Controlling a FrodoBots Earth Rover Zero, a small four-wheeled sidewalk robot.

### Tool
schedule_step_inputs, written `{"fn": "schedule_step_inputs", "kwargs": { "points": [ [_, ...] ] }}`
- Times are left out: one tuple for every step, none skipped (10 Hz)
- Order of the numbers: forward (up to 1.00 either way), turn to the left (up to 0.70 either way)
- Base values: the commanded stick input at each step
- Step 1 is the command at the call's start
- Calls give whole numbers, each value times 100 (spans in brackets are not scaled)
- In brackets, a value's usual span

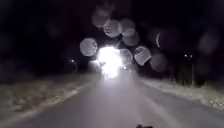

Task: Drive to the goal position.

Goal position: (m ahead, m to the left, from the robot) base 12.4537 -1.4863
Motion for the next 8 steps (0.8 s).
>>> {"fn": "schedule_step_inputs", "kwargs": {
  "points": [
    [70, 0],
    [70, 0],
    [70, 0],
    [70, 0],
    [70, 0],
    [70, 0],
    [70, 0],
    [70, 0]
  ]
}}
